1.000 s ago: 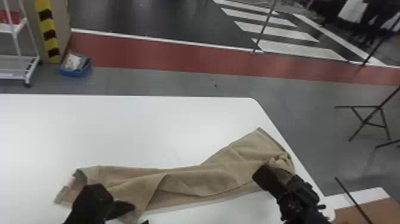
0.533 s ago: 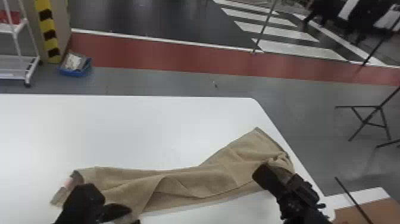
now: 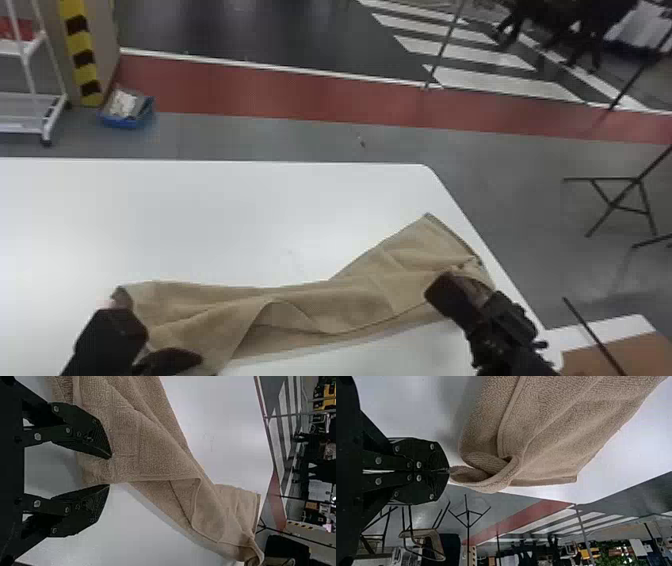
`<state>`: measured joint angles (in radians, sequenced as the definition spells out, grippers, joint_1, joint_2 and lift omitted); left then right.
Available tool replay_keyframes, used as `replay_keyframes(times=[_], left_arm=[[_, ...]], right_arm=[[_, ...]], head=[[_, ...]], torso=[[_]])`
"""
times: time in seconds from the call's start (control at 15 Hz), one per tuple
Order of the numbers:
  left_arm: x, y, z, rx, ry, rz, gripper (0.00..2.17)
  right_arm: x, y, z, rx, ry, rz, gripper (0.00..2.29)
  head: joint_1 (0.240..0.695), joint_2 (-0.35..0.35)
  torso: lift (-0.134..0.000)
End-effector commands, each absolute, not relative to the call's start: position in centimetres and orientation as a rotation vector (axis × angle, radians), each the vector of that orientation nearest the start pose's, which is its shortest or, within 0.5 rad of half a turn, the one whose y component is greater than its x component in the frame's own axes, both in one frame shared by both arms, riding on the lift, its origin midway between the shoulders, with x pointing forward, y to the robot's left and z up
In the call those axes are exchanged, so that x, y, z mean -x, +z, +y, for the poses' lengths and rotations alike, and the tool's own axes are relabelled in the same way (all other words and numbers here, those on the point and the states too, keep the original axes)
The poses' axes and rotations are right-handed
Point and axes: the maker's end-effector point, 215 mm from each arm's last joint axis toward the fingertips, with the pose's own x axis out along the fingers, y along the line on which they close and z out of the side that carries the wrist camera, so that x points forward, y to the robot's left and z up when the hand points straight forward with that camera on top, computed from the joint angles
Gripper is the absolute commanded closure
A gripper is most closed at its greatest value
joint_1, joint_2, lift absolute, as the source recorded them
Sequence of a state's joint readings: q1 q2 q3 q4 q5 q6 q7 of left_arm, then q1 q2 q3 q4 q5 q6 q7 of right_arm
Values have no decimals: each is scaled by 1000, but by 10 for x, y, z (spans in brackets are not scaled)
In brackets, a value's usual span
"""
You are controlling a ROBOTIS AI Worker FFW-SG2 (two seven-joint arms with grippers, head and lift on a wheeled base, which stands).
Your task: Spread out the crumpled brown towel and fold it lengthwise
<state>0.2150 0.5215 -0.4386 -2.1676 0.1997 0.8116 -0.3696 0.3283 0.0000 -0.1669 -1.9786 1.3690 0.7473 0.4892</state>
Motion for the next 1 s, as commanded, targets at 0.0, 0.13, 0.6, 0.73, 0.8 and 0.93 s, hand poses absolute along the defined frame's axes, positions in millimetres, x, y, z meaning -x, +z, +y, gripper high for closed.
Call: replay_keyframes(times=[0.0,0.13,0.6,0.73,0.8,0.93], left_arm=[[-350,-465,55,-257,-883,671,724],[-350,-467,56,-270,-882,672,731],[-350,-454,60,-219,-907,673,1278],[-338,-427,72,-48,-989,728,1150],[-331,-418,80,46,-1017,777,1150],[-331,-398,101,166,-1021,812,1153]], right_arm=[[-380,-426,-477,1069,-305,920,1983],[-379,-426,-478,1068,-308,921,1983],[-380,-422,-479,1065,-314,915,1983],[-385,-411,-482,1059,-329,897,1983],[-388,-405,-482,1054,-335,886,1983],[-390,-402,-482,1053,-339,879,1983]], head=[[695,-350],[695,-350],[695,-350],[695,-350],[695,-350],[695,-350]], torso=[[-128],[-128],[-128],[-128],[-128],[-128]])
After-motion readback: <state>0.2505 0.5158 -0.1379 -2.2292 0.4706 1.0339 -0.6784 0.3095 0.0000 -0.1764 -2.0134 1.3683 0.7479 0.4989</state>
